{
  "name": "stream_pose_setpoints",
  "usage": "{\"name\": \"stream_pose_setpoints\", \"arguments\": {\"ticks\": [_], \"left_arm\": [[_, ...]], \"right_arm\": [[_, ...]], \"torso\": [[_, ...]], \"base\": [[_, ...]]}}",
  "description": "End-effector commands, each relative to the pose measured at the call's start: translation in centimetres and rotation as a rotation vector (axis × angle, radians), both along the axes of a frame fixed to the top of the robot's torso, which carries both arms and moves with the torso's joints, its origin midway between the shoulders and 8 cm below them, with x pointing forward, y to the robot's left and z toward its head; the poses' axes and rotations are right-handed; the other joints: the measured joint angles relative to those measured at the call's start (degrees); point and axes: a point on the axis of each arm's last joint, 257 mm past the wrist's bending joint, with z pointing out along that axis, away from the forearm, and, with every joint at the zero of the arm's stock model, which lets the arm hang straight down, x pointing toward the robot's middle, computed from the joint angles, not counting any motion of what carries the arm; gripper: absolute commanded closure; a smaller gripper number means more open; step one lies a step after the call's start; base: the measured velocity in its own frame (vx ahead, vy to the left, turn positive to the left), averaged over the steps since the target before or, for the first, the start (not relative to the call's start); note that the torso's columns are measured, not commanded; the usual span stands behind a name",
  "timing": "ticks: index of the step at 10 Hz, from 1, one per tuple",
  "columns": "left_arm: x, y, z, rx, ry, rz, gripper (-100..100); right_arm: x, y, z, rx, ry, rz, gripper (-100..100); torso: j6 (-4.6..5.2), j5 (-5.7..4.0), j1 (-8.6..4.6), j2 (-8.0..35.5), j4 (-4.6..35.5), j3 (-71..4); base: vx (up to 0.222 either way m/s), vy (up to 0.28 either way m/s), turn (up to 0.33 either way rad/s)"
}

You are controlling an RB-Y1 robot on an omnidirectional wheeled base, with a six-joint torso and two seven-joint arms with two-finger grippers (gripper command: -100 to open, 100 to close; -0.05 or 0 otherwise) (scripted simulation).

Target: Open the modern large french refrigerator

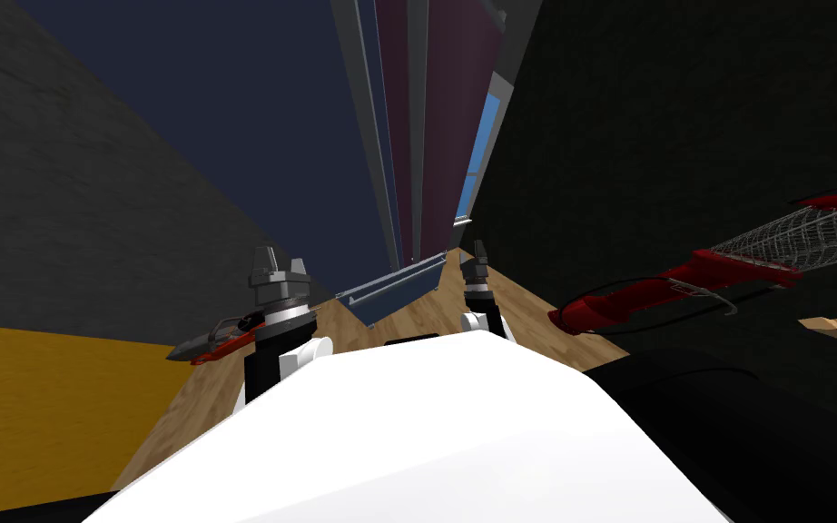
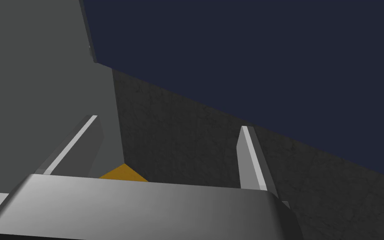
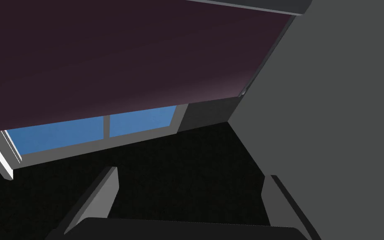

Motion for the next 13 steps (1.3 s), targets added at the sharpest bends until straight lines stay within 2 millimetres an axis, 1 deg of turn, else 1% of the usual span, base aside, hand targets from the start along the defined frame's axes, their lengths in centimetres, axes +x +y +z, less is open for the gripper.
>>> {"name": "stream_pose_setpoints", "arguments": {"ticks": [1,3,9,10,11,13], "left_arm": [[0.0,0.0,0.0,0.0,0.0,0.0,0],[0.0,0.0,0.0,0.0,0.0,0.0,0],[0.0,0.0,0.0,0.0,0.0,0.0,0],[0.3,-0.3,-0.2,0.024,0.007,-0.017,-100],[0.5,-0.5,-0.5,0.039,0.013,-0.029,-100],[1.0,-0.8,-1.2,0.062,0.024,-0.052,-100]], "right_arm": [[0.0,0.0,0.0,0.0,0.0,0.0,0],[0.0,0.0,0.0,0.0,0.0,0.0,0],[0.0,0.0,0.0,0.0,0.0,0.0,0],[0.0,0.0,0.0,0.0,0.0,0.0,0],[0.0,0.0,0.0,0.0,0.0,0.0,0],[0.0,0.0,0.0,0.0,0.0,0.0,0]], "torso": [[0.0,0.0,0.0,2.32,2.35,-4.67],[0.0,0.0,0.0,10.03,10.06,-20.14],[0.0,0.0,0.0,35.39,35.37,-70.73],[0.0,0.0,0.0,39.62,39.6,-79.19],[0.0,-0.01,-0.03,41.53,41.49,-83.15],[0.0,-0.02,-0.07,42.14,42.19,-84.56]], "base": [[0.0,0.0,0.0],[0.0,0.0,0.0],[0.0,0.0,0.0],[0.011,-0.012,-0.003],[0.02,-0.026,-0.005],[0.037,-0.048,-0.006]]}}
